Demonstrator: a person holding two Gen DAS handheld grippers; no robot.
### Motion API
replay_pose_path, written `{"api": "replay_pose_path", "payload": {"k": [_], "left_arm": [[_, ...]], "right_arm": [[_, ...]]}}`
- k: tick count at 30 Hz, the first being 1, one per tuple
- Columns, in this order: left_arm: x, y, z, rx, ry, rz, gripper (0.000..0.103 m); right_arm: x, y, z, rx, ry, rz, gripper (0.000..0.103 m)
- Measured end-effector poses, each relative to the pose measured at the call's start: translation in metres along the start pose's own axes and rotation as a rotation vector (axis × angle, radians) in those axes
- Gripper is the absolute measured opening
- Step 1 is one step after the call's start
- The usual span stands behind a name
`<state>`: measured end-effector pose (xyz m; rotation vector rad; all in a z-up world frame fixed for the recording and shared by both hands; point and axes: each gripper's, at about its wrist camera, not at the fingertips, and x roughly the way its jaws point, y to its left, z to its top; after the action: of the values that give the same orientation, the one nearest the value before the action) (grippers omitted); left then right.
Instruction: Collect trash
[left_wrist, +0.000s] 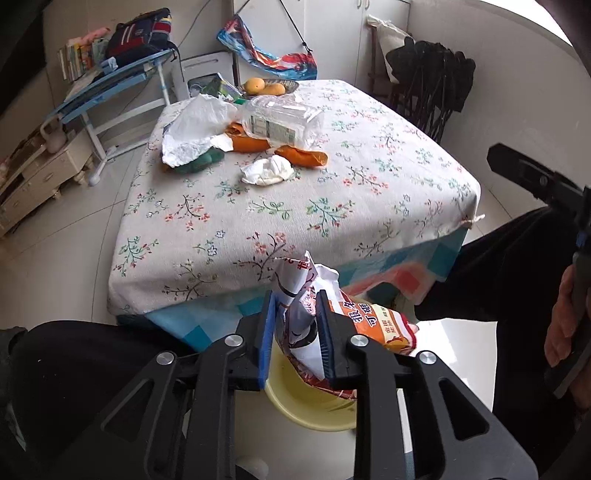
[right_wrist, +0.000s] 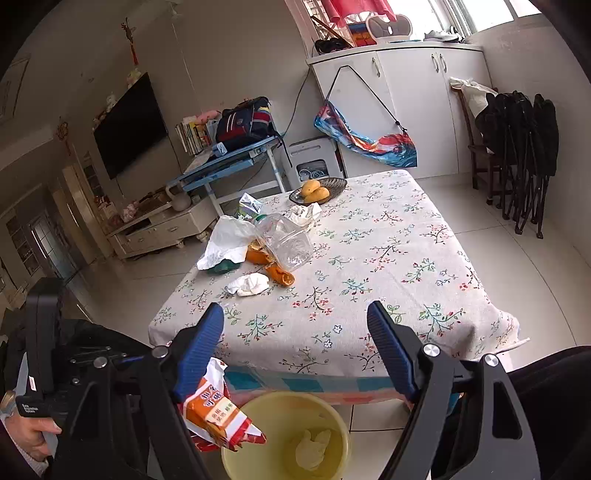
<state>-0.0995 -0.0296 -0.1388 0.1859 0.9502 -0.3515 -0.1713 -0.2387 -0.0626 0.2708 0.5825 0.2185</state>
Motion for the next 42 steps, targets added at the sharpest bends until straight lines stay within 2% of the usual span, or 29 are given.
{"api": "replay_pose_path", "payload": {"k": [2,3,5,8,14,18,23,42], "left_arm": [[-0.003,-0.005,-0.002,0.018,-0.006,-0.001,0.032],[-0.007,-0.006,-0.001,0.025,-0.021,0.013,0.039],[-0.016,-0.008,0.0,0.032,-0.058,0.025,0.045],[-0.027,-0.007,0.005,0.029,-0.102,0.045,0.048],[-0.05,0.003,0.012,-0.015,-0.24,0.115,0.062],[-0.063,0.006,0.015,-0.027,-0.303,0.159,0.065],[-0.071,0.006,0.015,-0.032,-0.342,0.178,0.068],[-0.074,0.025,0.016,-0.102,-0.355,0.19,0.069]], "right_arm": [[-0.001,0.001,-0.002,-0.005,0.001,0.001,0.077],[-0.001,0.001,-0.003,-0.007,0.001,0.001,0.077],[-0.003,0.003,-0.004,-0.014,-0.002,0.002,0.077],[-0.004,0.005,-0.005,-0.029,-0.01,-0.002,0.077],[-0.004,0.008,-0.004,-0.046,-0.024,-0.009,0.078],[-0.005,0.017,-0.006,-0.088,-0.034,-0.017,0.078],[-0.004,0.025,-0.007,-0.13,-0.04,-0.023,0.078],[0.001,0.033,-0.01,-0.162,-0.025,-0.023,0.078]]}}
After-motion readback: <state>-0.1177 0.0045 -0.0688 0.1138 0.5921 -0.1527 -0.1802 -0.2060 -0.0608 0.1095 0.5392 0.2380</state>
